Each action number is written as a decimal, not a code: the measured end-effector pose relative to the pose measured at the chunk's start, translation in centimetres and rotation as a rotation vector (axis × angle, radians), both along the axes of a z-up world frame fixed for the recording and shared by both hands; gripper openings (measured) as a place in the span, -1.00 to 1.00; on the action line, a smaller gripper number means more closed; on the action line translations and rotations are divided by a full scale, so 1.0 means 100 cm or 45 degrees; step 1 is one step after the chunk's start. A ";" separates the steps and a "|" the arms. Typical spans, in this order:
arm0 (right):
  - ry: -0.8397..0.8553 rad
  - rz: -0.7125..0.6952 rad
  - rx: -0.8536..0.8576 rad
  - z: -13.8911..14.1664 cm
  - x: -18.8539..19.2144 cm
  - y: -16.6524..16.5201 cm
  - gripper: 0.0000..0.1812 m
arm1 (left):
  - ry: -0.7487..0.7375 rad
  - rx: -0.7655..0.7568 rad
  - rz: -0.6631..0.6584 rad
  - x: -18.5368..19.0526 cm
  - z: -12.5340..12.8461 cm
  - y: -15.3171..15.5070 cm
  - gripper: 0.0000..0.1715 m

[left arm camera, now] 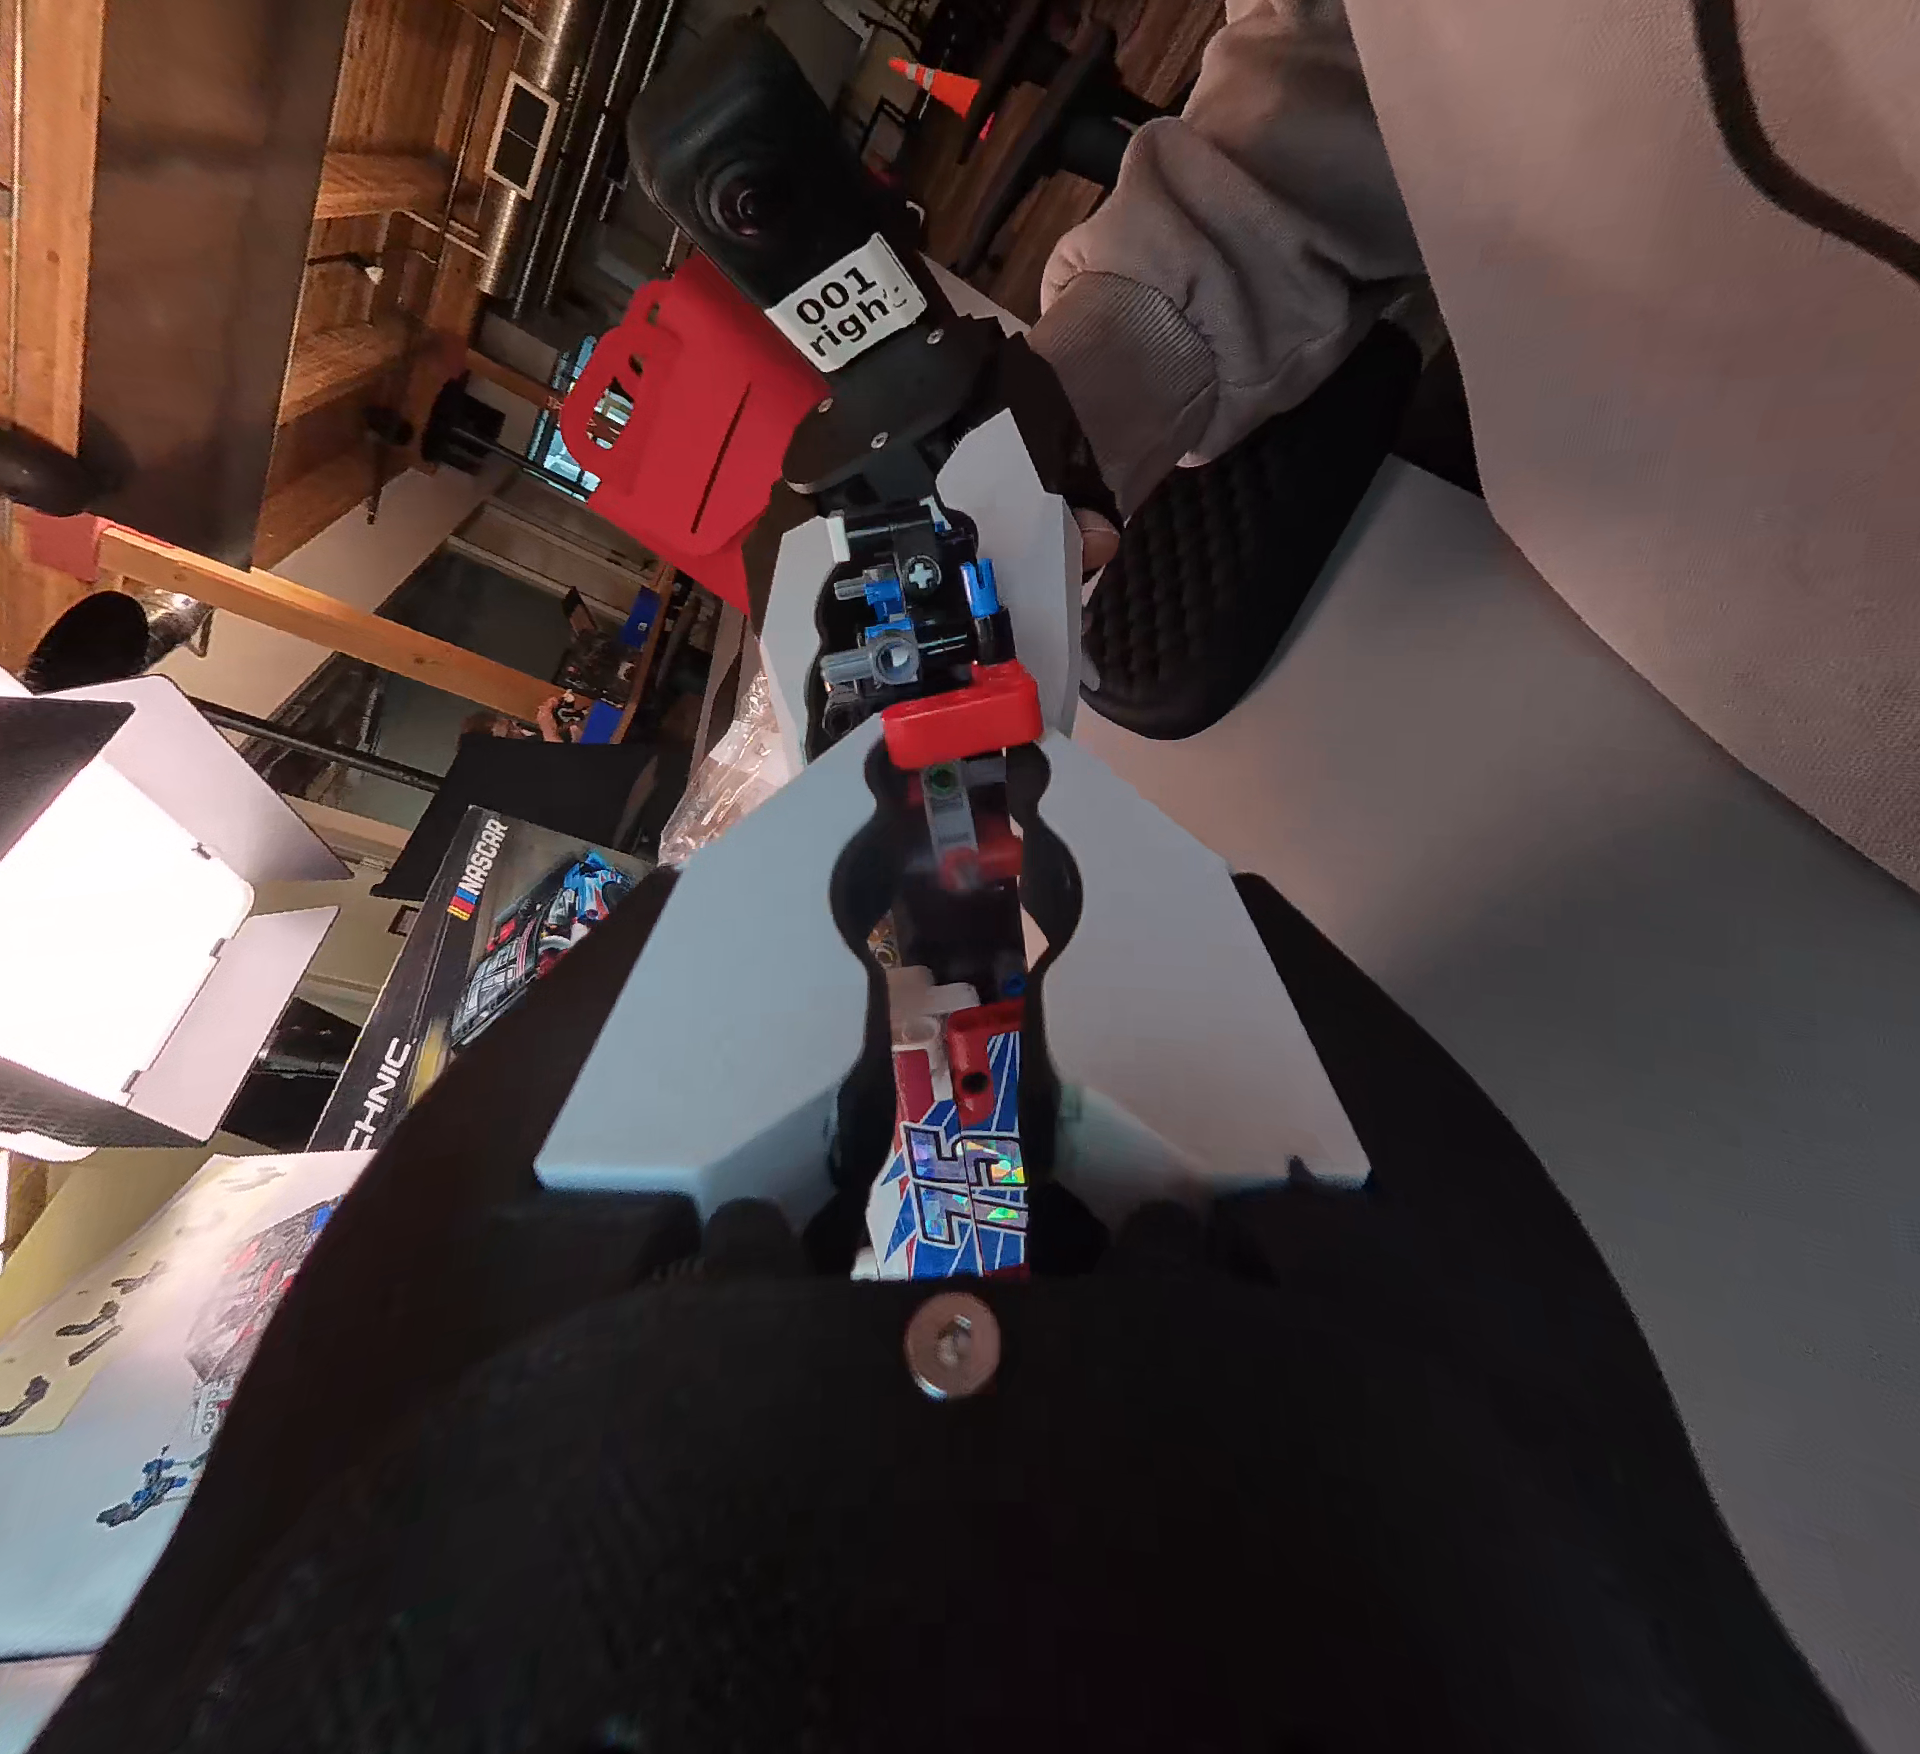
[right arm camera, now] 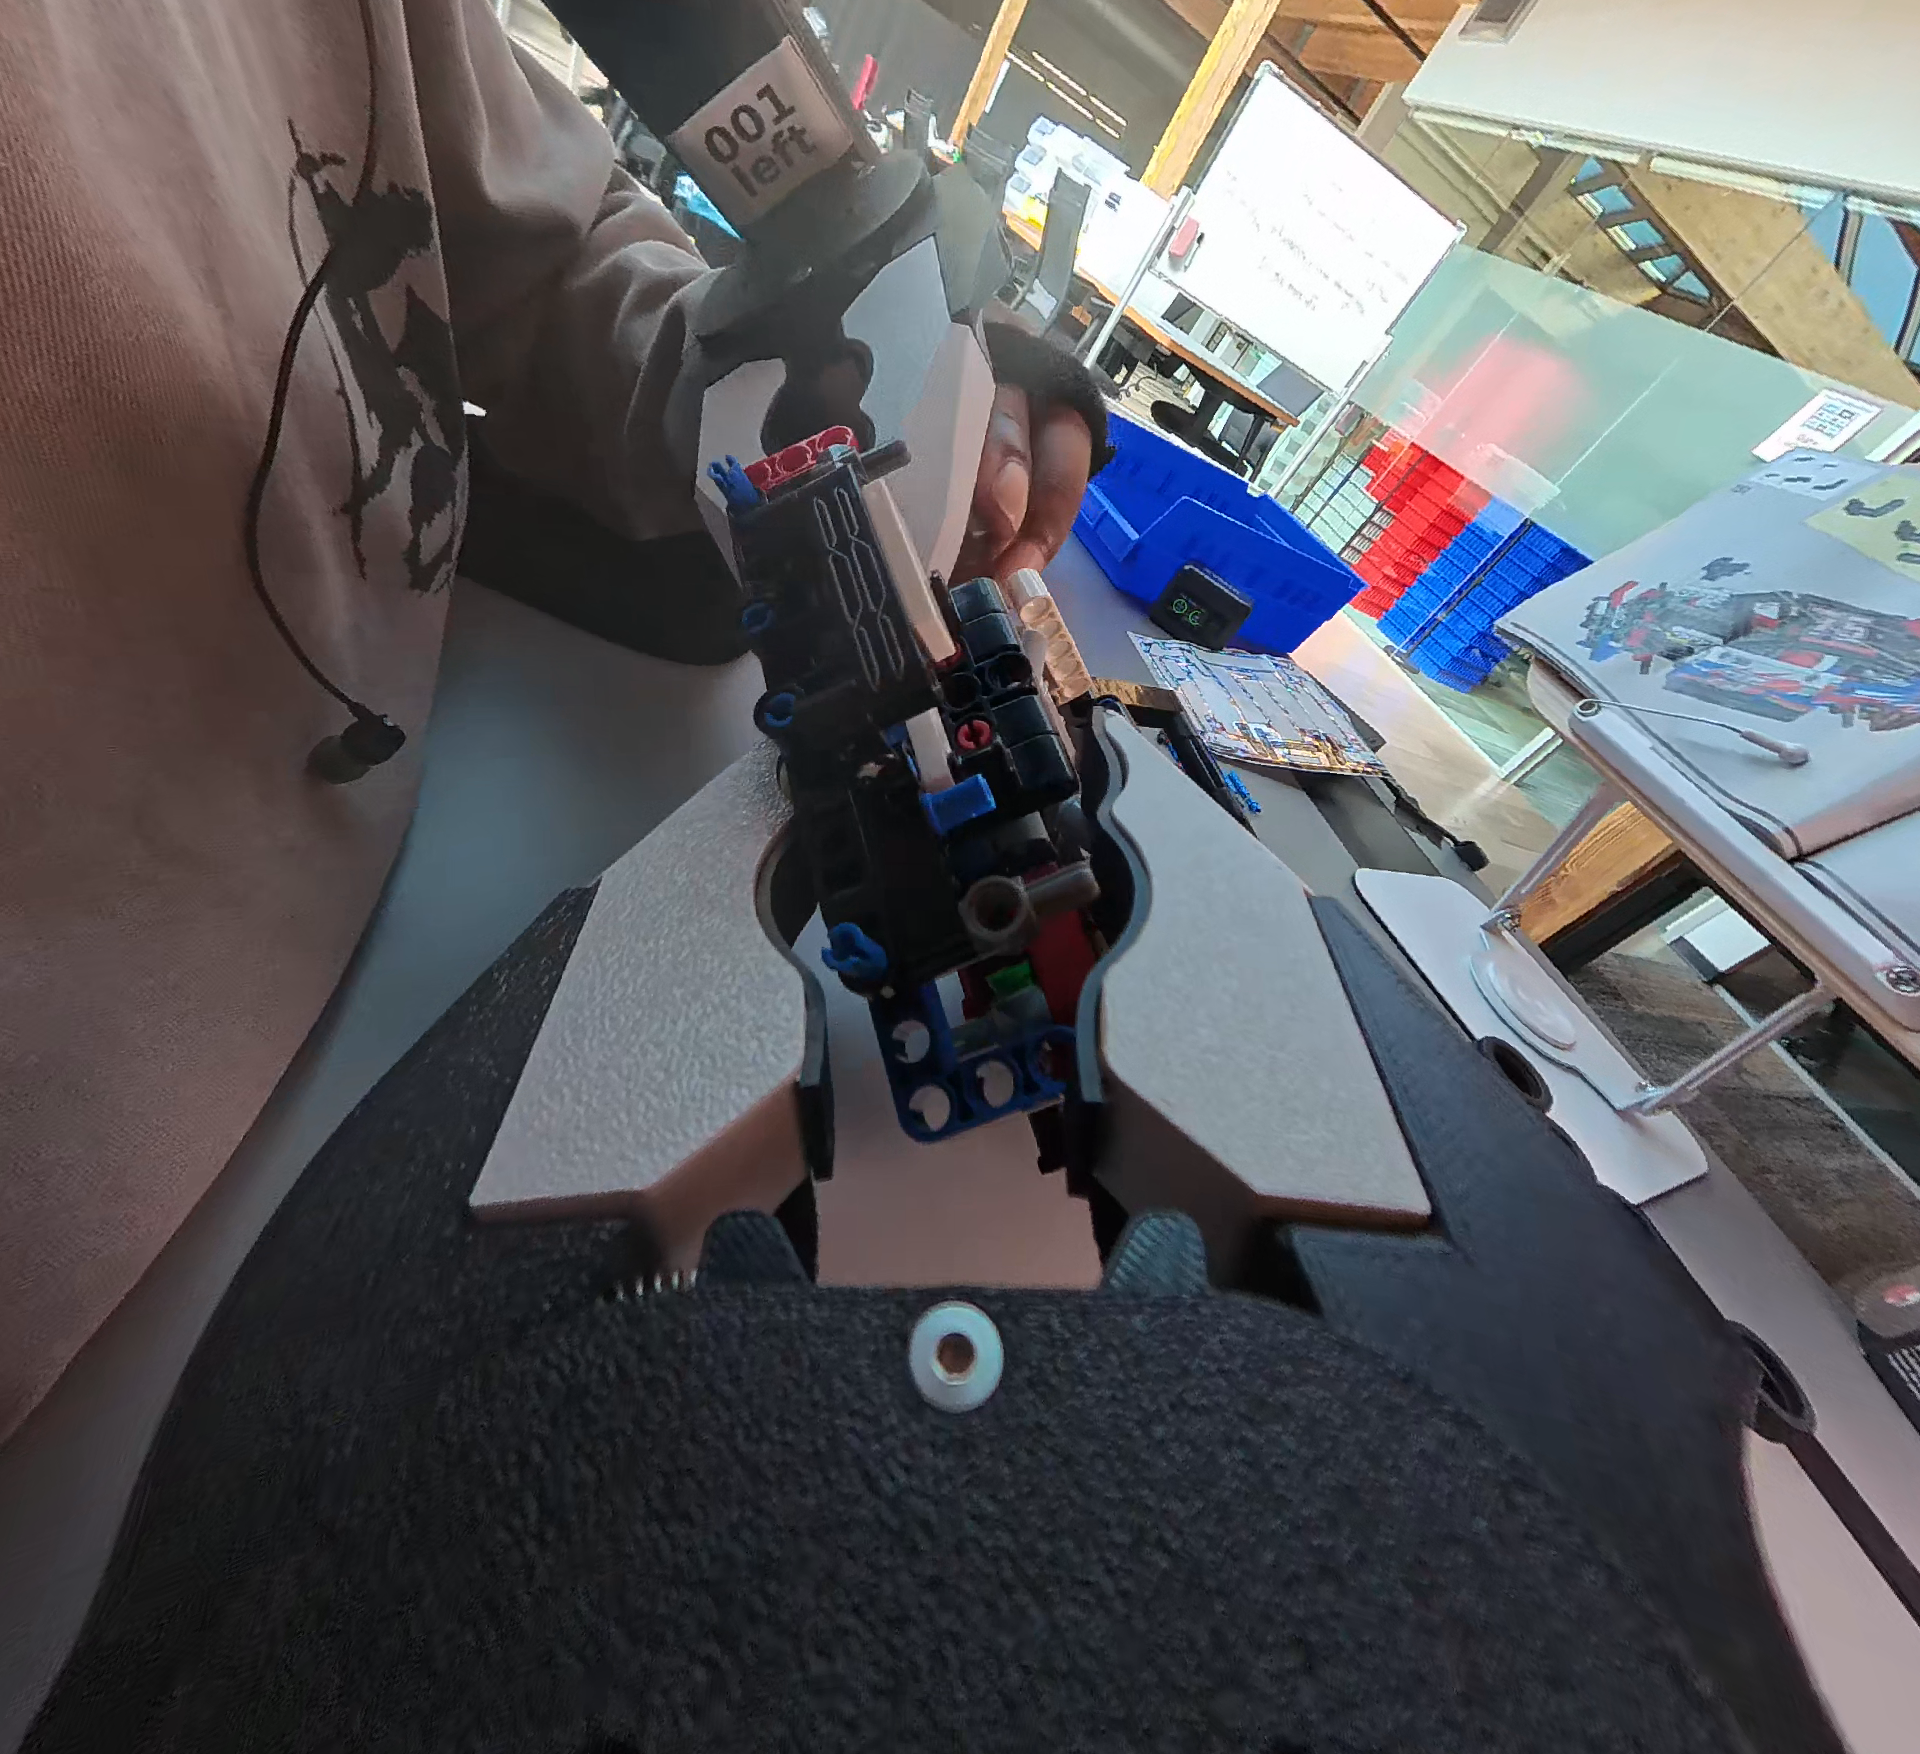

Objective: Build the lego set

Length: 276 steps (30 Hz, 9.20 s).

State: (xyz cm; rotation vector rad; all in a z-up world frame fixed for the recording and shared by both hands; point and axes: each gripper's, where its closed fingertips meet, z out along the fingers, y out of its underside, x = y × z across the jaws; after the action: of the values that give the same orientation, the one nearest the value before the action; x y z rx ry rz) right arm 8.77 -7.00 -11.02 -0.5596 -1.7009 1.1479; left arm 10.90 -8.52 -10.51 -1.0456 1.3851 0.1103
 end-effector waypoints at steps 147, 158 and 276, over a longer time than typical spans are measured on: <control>-0.621 -0.378 0.128 -0.106 -0.034 0.075 -0.62 | -0.332 -0.992 0.677 -0.129 -0.135 0.045 -0.50; -0.862 -0.248 0.224 -0.120 -0.054 0.060 -0.62 | -0.251 -0.911 0.754 -0.124 -0.144 0.065 -0.58; 0.015 -0.740 -0.379 -0.009 -0.086 0.212 -0.41 | -0.911 -0.339 1.182 -0.257 -0.049 0.061 -0.51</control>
State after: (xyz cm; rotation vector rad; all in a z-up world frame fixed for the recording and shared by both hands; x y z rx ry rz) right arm 0.14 14.18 -11.88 -1.1424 -1.2342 0.9677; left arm -14.85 -2.43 -15.39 -1.6794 0.2043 0.2061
